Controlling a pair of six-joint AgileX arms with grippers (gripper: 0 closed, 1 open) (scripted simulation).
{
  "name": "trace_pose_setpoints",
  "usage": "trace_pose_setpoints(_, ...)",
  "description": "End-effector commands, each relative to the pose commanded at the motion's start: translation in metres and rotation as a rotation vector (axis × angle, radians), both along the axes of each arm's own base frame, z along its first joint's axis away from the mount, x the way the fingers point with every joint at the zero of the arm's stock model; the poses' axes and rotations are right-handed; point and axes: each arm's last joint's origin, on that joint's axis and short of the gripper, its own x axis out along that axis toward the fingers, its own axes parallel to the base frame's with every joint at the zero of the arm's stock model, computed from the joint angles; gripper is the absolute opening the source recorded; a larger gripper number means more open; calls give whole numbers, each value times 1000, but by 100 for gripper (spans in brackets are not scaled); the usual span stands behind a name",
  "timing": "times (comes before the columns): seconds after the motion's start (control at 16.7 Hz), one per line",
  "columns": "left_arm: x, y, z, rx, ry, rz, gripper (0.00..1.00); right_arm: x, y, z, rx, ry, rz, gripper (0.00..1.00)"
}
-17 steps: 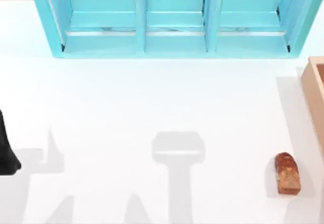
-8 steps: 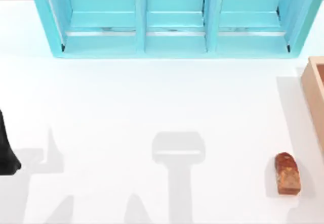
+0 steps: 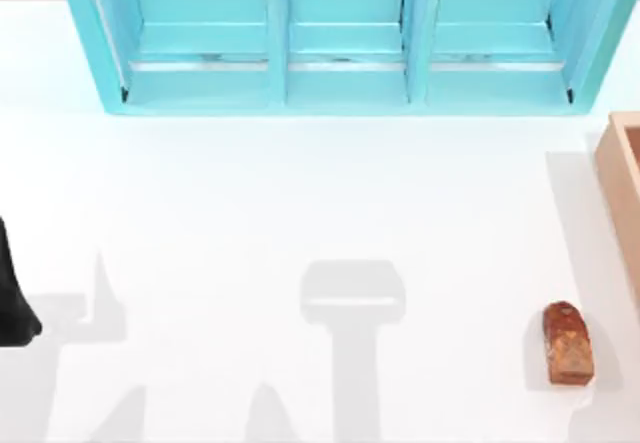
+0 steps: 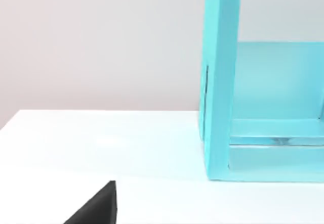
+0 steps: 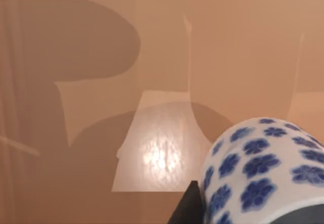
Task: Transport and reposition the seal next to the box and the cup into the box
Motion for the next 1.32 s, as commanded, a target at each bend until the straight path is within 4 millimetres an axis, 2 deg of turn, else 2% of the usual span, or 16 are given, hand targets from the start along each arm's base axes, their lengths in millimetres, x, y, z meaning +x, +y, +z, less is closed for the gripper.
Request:
trace_pose_setpoints(0.6, 0, 0, 0, 0, 0, 0, 100, 0, 0, 0, 0, 0, 0, 98)
trace_pose_setpoints(1.2, 0, 0, 0, 0, 0, 0, 100, 0, 0, 1, -1, -6, 0, 100)
trace_pose_setpoints(1.32, 0, 0, 0, 0, 0, 0, 100, 8, -3, 11, -7, -67, 8, 100)
